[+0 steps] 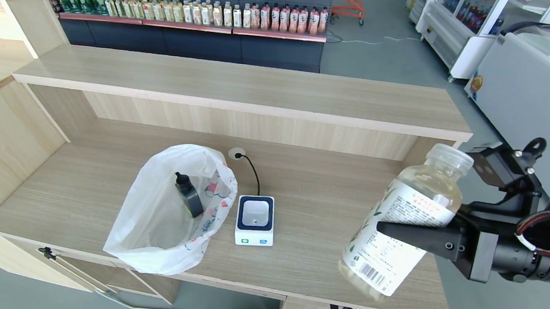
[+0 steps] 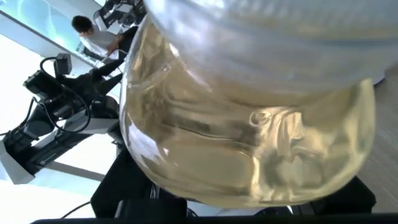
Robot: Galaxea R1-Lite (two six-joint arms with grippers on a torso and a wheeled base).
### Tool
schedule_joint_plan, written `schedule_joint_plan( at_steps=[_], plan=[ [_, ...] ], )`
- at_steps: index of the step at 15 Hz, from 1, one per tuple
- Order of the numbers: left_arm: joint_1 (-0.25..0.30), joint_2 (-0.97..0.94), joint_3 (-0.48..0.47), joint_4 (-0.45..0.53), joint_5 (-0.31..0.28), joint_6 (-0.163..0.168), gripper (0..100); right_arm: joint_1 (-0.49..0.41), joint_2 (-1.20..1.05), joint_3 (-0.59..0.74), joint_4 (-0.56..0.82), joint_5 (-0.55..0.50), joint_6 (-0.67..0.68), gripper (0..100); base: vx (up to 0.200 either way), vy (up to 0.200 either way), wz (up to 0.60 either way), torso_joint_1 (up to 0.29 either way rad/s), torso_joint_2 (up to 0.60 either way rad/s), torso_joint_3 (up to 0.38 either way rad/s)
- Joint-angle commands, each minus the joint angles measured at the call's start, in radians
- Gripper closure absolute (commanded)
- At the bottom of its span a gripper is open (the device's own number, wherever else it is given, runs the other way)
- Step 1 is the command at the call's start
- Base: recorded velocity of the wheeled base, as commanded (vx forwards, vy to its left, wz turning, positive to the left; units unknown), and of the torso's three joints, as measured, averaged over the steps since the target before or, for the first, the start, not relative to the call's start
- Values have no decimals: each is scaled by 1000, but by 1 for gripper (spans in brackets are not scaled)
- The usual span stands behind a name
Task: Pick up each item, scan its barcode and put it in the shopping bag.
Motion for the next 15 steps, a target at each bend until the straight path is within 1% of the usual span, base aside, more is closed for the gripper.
schedule_joint_plan(
  at_steps=[1, 4, 7, 15],
  plan=[
    [0, 0, 0, 0, 0, 0, 0, 46, -12, 3, 21, -1, 0, 100, 0, 0, 0, 0, 0, 0],
    [0, 0, 0, 0, 0, -1, 0, 52, -4, 20, 24, -1, 0, 100, 0, 0, 0, 0, 0, 0],
    [0, 0, 0, 0, 0, 0, 0, 76, -1, 22, 24, -1, 0, 100, 0, 0, 0, 0, 0, 0],
    [0, 0, 0, 0, 0, 0, 0, 80, 7, 29, 24, -1, 0, 100, 0, 0, 0, 0, 0, 0]
  ],
)
